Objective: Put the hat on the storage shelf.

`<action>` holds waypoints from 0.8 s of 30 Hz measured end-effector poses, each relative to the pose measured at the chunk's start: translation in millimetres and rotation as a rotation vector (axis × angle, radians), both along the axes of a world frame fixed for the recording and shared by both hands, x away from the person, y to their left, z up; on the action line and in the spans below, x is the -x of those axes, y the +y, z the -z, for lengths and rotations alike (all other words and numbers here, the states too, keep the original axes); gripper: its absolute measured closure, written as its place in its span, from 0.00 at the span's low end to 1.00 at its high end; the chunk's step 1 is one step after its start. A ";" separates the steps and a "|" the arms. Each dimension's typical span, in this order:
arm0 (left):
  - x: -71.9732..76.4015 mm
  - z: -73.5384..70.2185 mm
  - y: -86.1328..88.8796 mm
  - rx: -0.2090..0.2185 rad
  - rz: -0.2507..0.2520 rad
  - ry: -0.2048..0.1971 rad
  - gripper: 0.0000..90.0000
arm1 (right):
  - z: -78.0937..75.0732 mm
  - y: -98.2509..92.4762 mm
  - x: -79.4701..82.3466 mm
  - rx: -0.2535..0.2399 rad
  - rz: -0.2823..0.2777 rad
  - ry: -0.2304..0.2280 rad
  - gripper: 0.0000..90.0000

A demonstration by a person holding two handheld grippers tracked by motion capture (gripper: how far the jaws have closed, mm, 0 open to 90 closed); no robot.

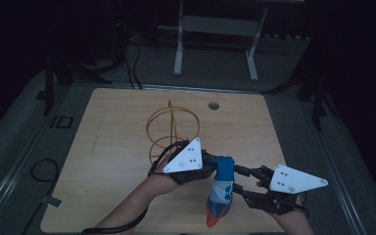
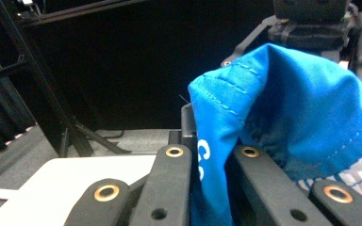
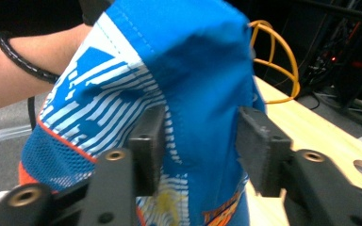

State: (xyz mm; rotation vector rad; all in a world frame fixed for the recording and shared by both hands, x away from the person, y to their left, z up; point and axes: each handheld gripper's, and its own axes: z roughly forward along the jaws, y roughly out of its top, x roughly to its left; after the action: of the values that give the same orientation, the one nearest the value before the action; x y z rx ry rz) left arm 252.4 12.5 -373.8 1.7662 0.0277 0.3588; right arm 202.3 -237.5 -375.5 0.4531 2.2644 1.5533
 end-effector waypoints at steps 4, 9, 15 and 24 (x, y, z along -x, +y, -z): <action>-0.9 -0.3 -0.5 0.010 0.005 0.009 0.99 | -0.6 0.6 -2.0 -0.008 0.035 -0.001 0.65; 0.2 -0.3 -4.0 0.016 0.010 0.017 0.99 | -1.2 2.6 -3.9 -0.017 0.052 -0.001 0.68; 1.4 -1.9 -4.8 0.022 0.020 0.018 0.99 | -1.7 -0.2 -4.1 -0.023 0.096 -0.026 0.99; -2.2 -0.9 1.4 0.030 0.001 0.025 0.99 | -4.0 -3.3 0.0 -0.012 0.139 -0.073 1.00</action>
State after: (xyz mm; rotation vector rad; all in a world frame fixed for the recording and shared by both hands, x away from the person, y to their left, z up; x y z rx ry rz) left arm 254.6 13.9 -372.9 1.7408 0.0503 0.3337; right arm 202.3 -240.8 -371.5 0.5356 2.1230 1.4900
